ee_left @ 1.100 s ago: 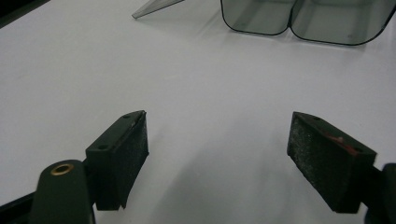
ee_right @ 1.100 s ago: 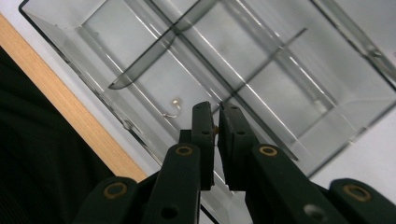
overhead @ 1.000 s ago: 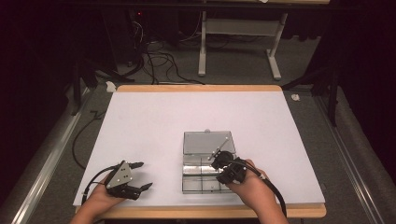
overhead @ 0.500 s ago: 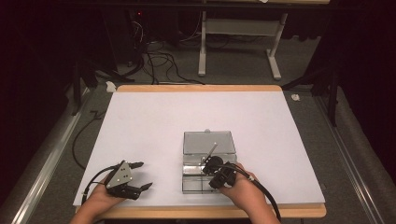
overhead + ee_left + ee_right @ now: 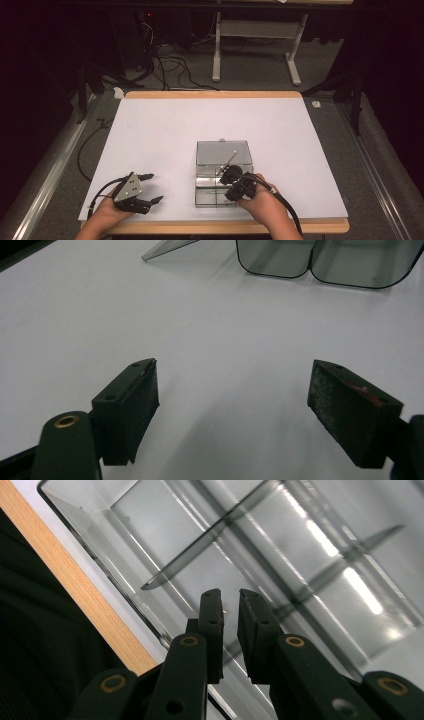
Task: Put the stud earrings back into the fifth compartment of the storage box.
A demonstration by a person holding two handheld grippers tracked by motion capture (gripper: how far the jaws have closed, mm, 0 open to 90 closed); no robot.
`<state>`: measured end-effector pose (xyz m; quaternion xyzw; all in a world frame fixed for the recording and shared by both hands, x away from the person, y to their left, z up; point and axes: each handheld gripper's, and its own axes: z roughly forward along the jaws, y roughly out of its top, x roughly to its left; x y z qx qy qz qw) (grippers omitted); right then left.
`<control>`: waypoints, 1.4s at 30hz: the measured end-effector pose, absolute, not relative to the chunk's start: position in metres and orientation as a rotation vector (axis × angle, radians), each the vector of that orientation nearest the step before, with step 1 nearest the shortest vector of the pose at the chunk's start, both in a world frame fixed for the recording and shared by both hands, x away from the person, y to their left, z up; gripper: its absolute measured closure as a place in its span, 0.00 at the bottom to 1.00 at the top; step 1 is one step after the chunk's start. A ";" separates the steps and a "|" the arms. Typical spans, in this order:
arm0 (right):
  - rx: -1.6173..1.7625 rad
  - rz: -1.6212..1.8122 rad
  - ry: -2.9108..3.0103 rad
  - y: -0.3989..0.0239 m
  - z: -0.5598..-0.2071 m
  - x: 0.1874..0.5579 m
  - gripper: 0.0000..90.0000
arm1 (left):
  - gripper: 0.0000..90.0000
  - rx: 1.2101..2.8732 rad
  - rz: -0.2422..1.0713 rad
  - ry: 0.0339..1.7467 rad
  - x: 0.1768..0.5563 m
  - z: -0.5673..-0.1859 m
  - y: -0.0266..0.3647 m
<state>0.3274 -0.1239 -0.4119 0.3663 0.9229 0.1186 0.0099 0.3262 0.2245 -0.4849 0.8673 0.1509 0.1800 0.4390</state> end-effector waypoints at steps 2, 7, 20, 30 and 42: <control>1.183 0.387 2.857 -0.129 -0.407 0.327 0.90 | 0.23 2.152 0.439 0.380 0.327 -0.485 0.225; 1.217 0.426 2.811 -0.148 -0.399 0.327 0.89 | 0.23 2.154 0.446 0.375 0.326 -0.485 0.225; 1.385 0.436 2.666 -0.195 -0.387 0.327 0.85 | 0.23 2.153 0.438 0.377 0.327 -0.485 0.225; 1.501 0.394 2.579 -0.231 -0.395 0.331 0.83 | 0.23 2.150 0.435 0.382 0.327 -0.485 0.225; 1.645 0.317 2.477 -0.271 -0.412 0.335 0.81 | 0.23 2.150 0.427 0.382 0.328 -0.485 0.225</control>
